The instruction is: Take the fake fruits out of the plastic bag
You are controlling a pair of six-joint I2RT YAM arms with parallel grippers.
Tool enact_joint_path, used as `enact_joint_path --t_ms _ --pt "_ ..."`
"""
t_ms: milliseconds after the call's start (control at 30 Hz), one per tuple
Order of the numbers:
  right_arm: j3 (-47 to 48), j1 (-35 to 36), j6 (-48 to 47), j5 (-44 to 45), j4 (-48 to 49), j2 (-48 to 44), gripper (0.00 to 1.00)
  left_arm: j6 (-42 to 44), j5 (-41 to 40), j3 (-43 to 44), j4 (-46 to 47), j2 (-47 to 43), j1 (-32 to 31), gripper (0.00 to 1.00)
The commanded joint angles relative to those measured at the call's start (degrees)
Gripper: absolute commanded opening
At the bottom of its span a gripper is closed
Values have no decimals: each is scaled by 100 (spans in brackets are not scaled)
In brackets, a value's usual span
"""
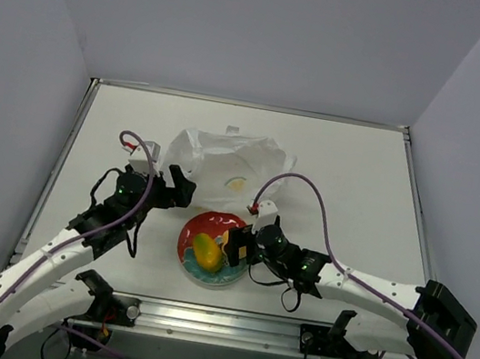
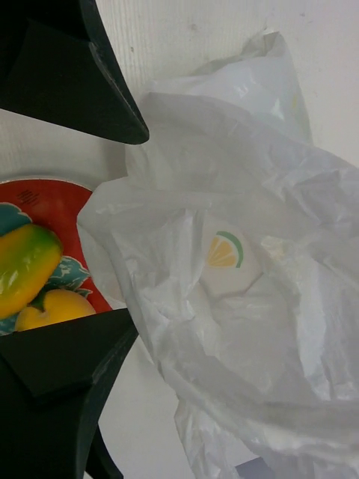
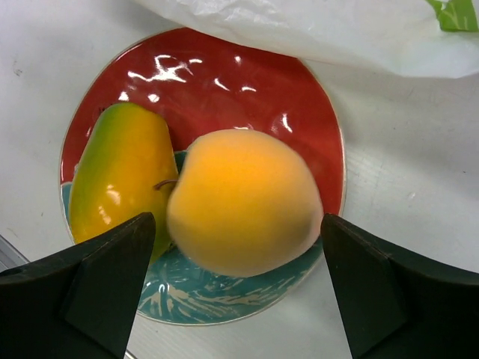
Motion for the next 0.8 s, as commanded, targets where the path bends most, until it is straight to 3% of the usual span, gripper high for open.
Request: enact_joint_path --t_ms 0,67,233,333,400,467,533,667,767 --pt "258 30 -51 291 -158 -333 88 11 -280 1124 -1012 -387 13 90" --pt "355 30 -113 300 -229 -509 88 72 -456 1486 -1321 -457 4 92" --pt "443 22 -280 212 -326 -816 88 625 -870 3348 -2534 77 13 97" --pt "539 30 -306 212 -352 -1000 79 1258 -651 4850 -3368 1286 31 97" --pt "671 22 -350 177 -387 -1080 66 1783 -187 5685 -4052 1886 118 94" --pt "776 30 -420 159 -413 -1194 52 2093 902 6986 -4633 2945 293 94" --pt "935 30 -464 177 -431 -1212 51 2462 1579 8152 -5530 3661 601 94" --pt "1172 13 -552 186 -431 -1142 52 2885 2748 9491 -6664 5365 971 94" --pt "1260 4 -579 151 -431 -1019 54 3078 3398 9610 -7001 5739 927 94"
